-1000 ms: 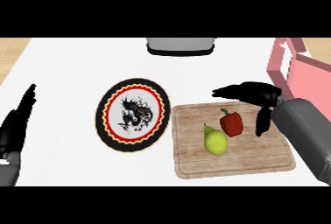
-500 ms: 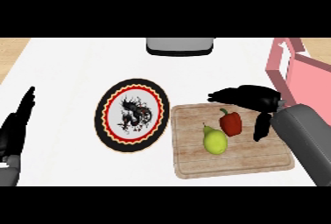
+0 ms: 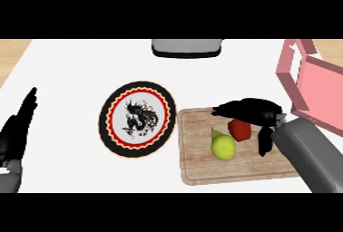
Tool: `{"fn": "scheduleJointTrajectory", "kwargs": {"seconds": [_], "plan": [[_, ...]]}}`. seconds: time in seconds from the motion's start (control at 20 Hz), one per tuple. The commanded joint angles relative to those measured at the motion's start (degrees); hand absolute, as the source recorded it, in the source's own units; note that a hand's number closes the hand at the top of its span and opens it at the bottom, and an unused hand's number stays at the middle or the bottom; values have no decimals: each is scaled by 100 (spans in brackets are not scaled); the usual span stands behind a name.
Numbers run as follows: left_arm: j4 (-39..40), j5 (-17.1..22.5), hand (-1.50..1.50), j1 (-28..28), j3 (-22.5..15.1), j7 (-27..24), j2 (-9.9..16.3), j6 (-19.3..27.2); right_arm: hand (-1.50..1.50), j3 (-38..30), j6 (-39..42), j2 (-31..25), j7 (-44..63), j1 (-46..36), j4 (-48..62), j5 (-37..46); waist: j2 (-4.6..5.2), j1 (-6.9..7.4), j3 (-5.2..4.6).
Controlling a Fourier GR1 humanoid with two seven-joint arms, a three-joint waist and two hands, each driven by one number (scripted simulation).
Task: Pick the bell pepper from the cutting board and place it in the cardboard box
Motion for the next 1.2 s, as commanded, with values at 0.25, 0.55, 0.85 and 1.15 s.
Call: {"fn": "scheduleJointTrajectory", "kwargs": {"seconds": [0.25,0.55,0.85,1.15], "plan": [[438,-134,0,-161,203,-301,-127,-151,150,-277,-868,431,-134,-192,419,641,17,6,1],[433,-124,0,-82,417,-330,-19,-292,150,-426,-2066,679,-226,278,493,996,7,-7,2],[308,-91,0,76,461,-285,-67,-130,150,-2210,-2230,-1996,-1948,475,1539,18,113,-303,67],[212,-36,0,13,440,-343,-160,-123,150,-3355,-2645,-3101,-2855,390,2560,-588,174,-144,99]]}}
